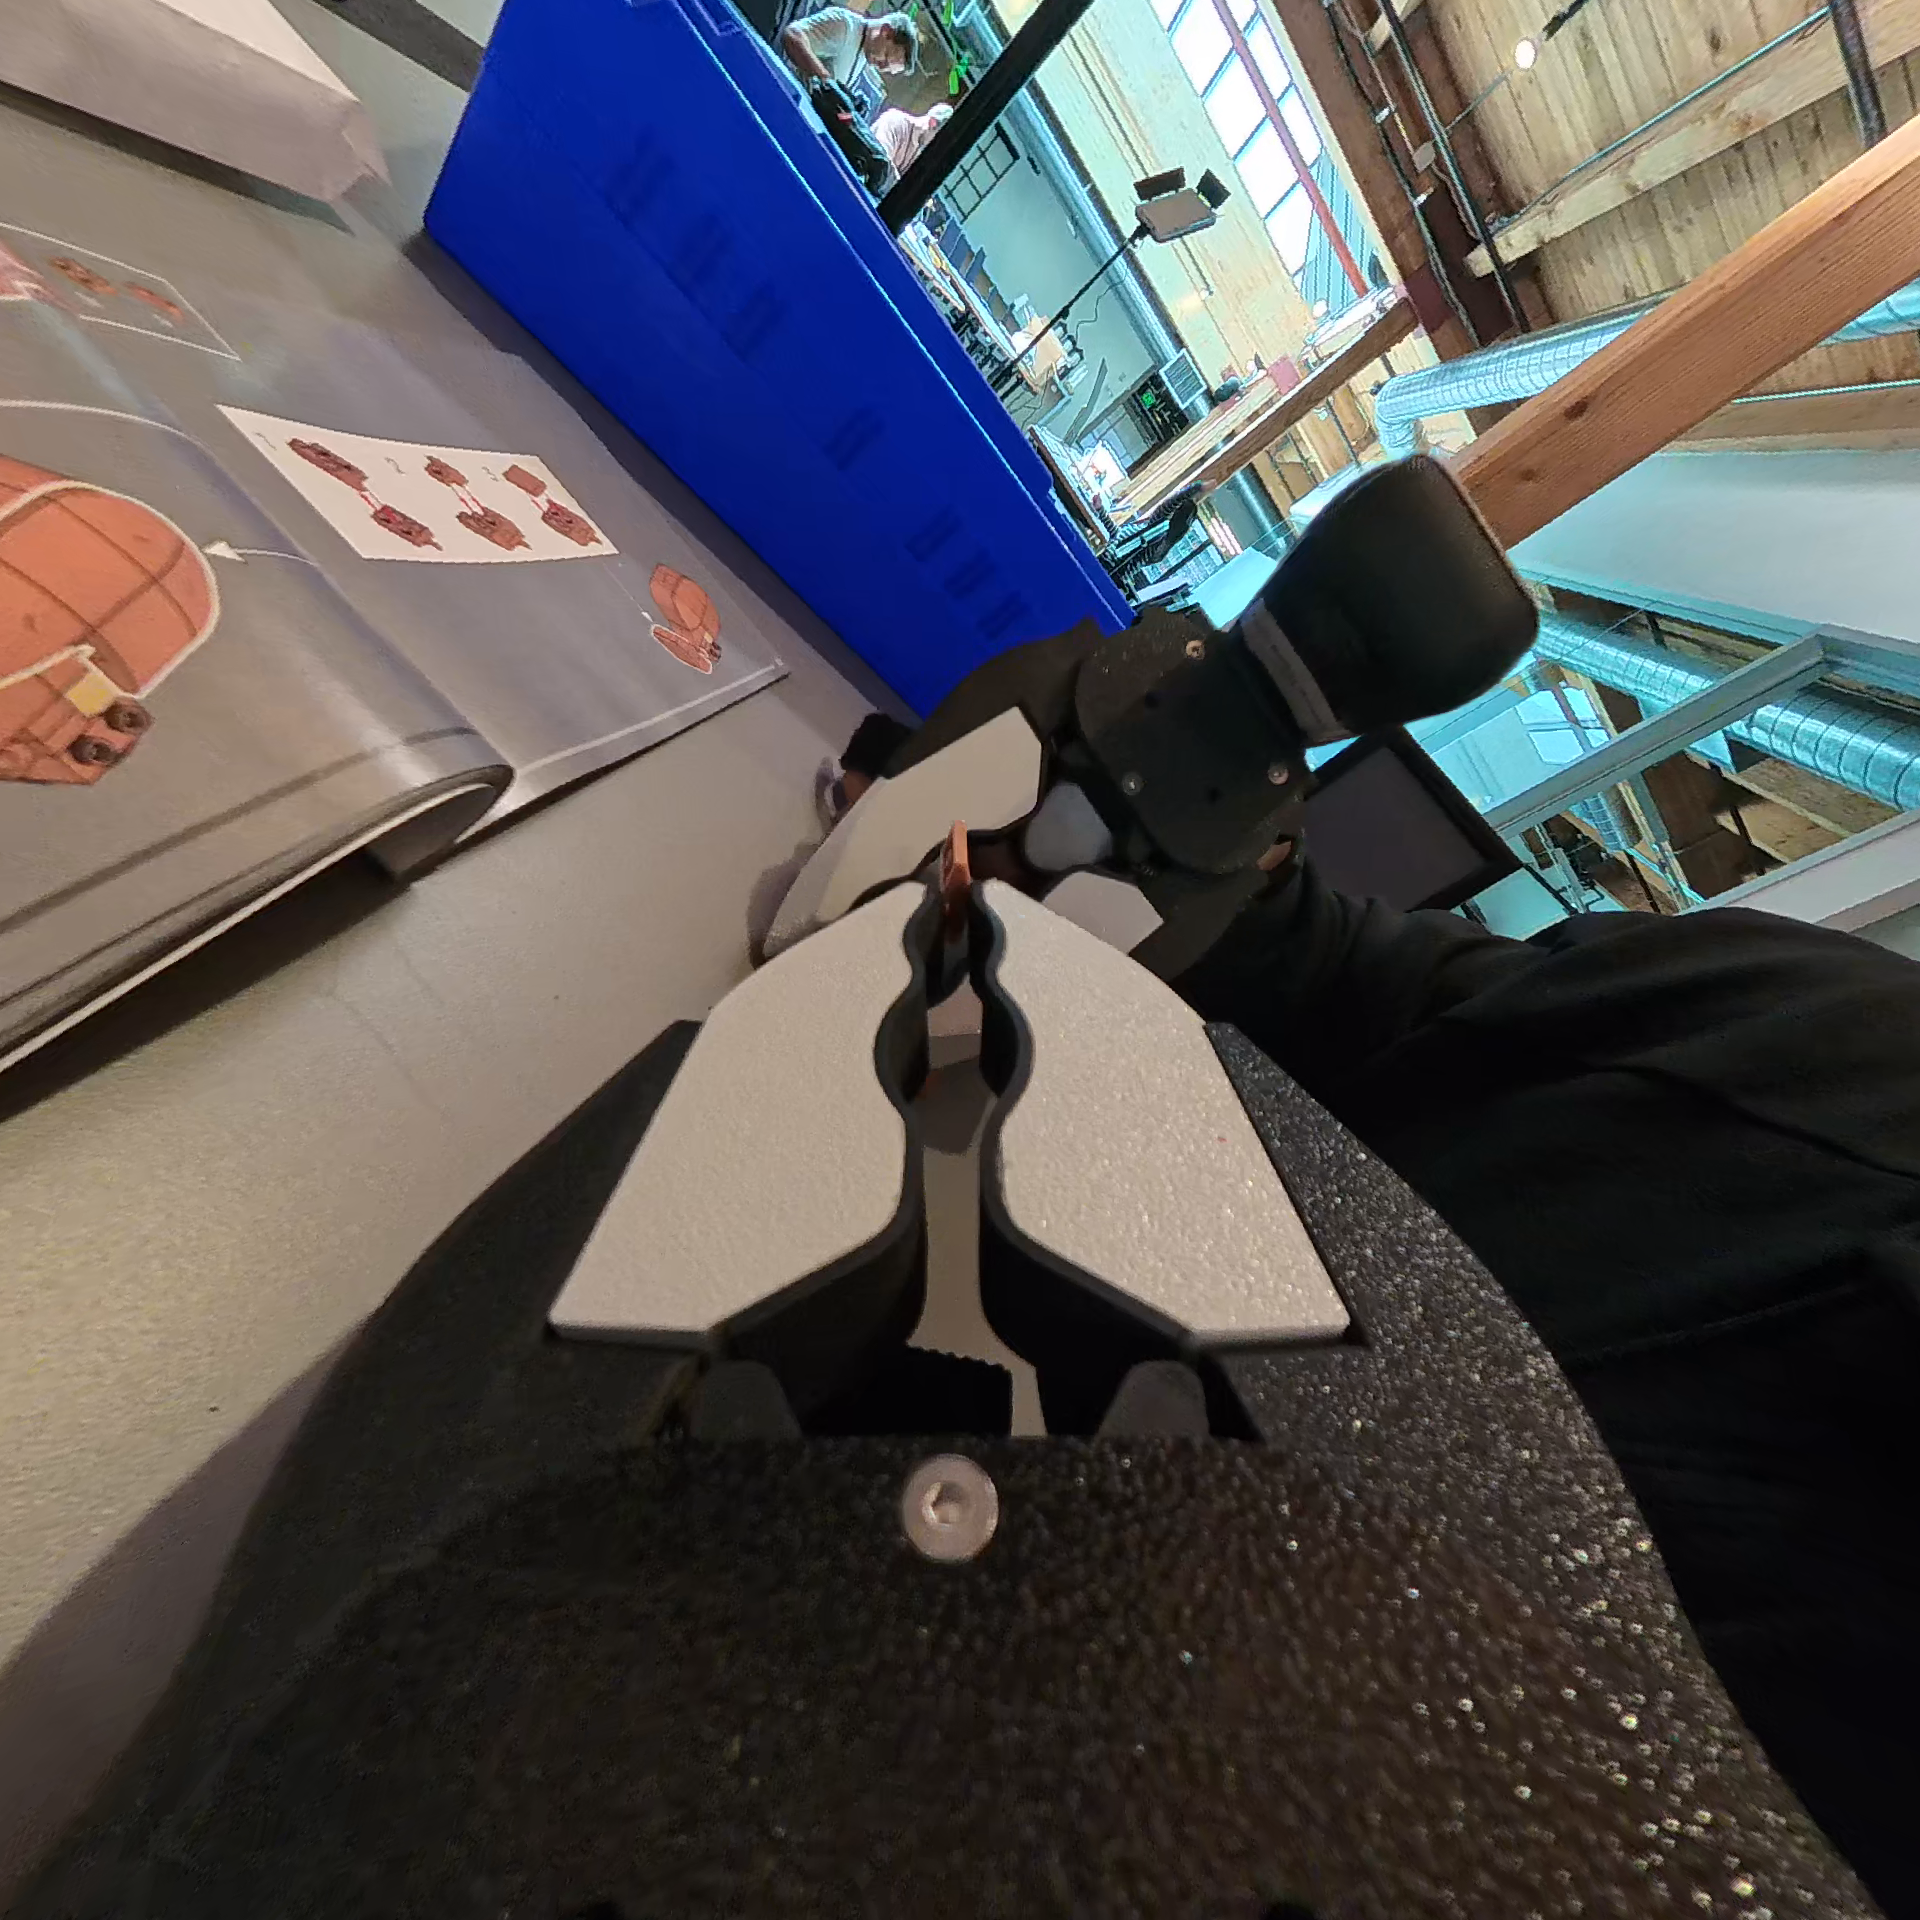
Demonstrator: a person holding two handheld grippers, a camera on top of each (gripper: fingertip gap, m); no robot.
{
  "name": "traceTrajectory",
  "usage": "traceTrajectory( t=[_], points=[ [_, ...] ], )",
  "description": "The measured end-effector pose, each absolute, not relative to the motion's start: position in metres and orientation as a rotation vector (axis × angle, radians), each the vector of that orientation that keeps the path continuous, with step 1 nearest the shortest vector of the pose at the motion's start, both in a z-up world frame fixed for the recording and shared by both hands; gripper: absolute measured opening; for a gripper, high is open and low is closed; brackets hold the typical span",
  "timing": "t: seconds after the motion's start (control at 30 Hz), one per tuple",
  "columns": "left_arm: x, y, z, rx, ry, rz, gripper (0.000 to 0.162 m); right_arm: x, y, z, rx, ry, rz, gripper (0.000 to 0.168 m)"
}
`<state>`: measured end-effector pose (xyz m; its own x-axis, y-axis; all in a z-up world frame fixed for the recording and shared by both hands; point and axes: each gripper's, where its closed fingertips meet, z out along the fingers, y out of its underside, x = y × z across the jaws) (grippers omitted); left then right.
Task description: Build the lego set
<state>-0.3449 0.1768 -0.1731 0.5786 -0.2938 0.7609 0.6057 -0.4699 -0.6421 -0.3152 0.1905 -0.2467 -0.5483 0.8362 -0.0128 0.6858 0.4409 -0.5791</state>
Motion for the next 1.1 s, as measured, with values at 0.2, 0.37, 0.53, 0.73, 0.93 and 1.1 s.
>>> traceTrajectory(
  t=[0.2, 0.37, 0.53, 0.73, 0.93, 1.1],
  points=[
    [-0.346, 0.177, -0.172, -1.762, -0.257, -1.075, 0.003, -0.304, 0.17, -0.243, -1.247, -2.512, 0.859, 0.032],
    [-0.346, 0.176, -0.171, -1.761, -0.256, -1.072, 0.003, -0.308, 0.175, -0.238, -1.211, -2.489, 0.862, 0.031],
    [-0.346, 0.176, -0.171, -1.762, -0.253, -1.071, 0.004, -0.31, 0.178, -0.246, -1.236, -2.495, 0.812, 0.032],
    [-0.347, 0.176, -0.17, -1.76, -0.256, -1.063, 0.003, -0.299, 0.151, -0.241, -1.154, -2.573, 0.887, 0.032],
    [-0.349, 0.177, -0.173, -1.766, -0.264, -1.058, 0.003, -0.316, 0.17, -0.236, -1.129, -2.514, 0.834, 0.03],
    [-0.351, 0.177, -0.171, -1.76, -0.264, -1.049, 0.003, -0.311, 0.165, -0.245, -1.18, -2.564, 0.812, 0.031]
  ],
)
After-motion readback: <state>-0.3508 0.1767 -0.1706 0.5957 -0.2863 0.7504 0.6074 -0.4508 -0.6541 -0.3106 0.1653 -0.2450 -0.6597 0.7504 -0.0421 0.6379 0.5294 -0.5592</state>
